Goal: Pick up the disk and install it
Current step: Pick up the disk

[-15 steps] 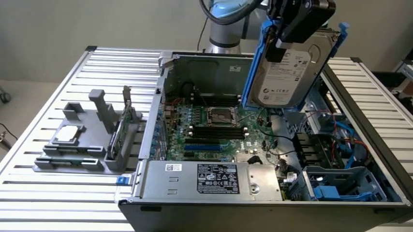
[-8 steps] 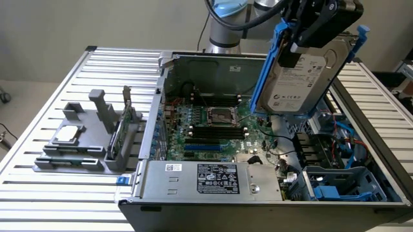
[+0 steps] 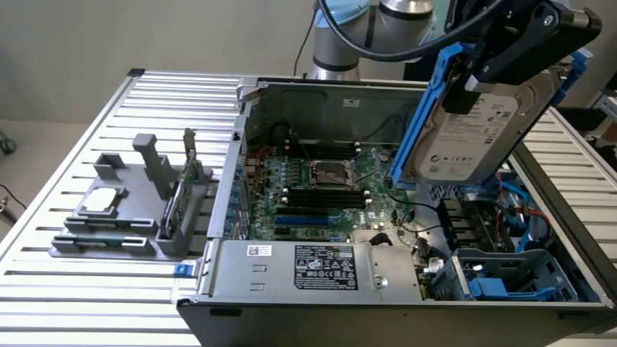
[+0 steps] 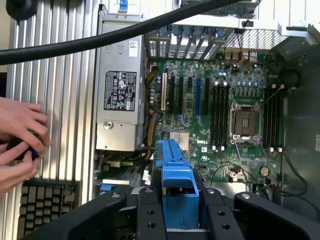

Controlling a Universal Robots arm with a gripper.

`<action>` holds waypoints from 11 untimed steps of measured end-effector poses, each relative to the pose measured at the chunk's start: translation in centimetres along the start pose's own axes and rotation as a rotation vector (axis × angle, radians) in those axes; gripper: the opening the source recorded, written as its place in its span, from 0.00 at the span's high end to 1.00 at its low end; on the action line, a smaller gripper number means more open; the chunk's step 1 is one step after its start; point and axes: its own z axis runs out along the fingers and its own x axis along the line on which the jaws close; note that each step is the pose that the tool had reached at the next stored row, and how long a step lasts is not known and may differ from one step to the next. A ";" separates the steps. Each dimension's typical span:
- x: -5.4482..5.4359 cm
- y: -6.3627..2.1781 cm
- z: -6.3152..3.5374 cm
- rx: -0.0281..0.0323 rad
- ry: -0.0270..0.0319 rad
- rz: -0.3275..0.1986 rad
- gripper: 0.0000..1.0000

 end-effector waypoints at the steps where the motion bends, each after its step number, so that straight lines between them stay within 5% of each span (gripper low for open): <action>1: 0.3 -0.27 -0.04 -0.0013 -0.0001 0.000 0.67; 11: 2.9 -3.12 -0.47 -0.0144 -0.0006 0.000 0.67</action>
